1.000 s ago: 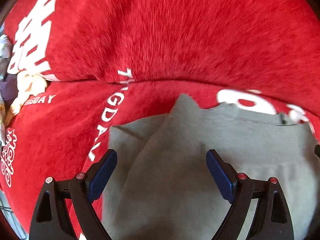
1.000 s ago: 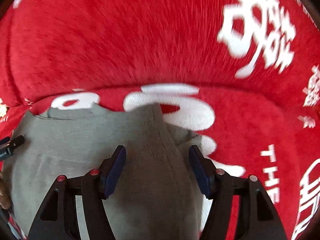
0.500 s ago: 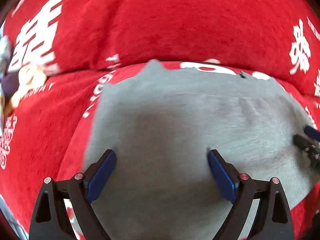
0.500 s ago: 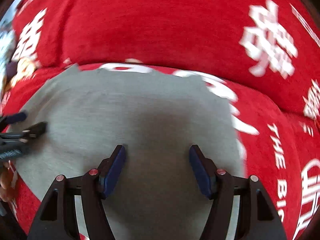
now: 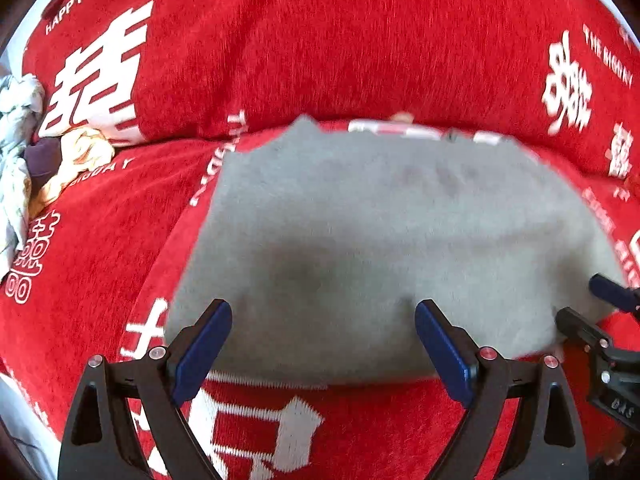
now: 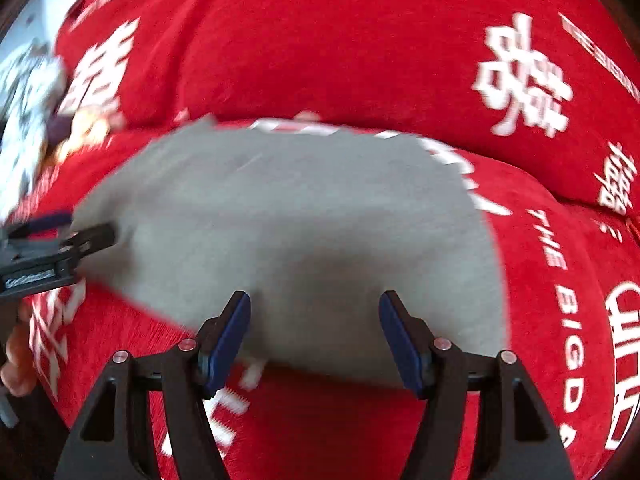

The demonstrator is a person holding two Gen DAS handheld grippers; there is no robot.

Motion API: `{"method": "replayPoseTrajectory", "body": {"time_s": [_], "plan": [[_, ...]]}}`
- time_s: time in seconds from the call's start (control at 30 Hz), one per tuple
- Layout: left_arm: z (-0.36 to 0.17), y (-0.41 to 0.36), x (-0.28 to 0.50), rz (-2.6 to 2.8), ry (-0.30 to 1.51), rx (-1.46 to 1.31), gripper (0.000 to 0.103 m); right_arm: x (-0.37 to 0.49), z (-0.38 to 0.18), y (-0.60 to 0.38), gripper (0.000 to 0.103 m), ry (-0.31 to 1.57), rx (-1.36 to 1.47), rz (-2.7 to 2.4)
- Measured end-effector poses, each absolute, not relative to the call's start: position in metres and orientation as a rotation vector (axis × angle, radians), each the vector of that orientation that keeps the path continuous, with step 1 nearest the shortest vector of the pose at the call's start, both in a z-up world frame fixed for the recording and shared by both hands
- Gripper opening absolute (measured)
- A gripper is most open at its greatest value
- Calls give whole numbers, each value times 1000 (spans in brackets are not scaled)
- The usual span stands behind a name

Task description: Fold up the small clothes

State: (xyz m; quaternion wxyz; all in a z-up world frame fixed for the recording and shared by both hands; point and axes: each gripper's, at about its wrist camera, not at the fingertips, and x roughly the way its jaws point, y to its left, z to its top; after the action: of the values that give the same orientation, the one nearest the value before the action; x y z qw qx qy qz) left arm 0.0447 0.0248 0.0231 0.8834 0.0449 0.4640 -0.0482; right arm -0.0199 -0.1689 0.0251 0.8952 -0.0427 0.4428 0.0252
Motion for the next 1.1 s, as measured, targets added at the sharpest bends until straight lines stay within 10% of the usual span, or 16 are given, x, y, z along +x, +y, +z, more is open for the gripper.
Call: {"method": "replayPoseTrajectory", "body": {"time_s": [0.43,0.8,0.87,0.93,1.1], "plan": [[3,154,25,-93,1036,-414,96,-67,41,-246,74,876,102,-15],[2,115,80,-319,975,-433,103,-56,48,-205,74,903,60,74],[2,121,77,-348,935,-488,89,-47,53,-202,74,916,58,84],[-4,128,76,-371,934,-535,38,-31,59,-196,74,932,55,101],[-8,139,77,-328,929,-613,25,42,80,-162,76,979,95,206]]}}
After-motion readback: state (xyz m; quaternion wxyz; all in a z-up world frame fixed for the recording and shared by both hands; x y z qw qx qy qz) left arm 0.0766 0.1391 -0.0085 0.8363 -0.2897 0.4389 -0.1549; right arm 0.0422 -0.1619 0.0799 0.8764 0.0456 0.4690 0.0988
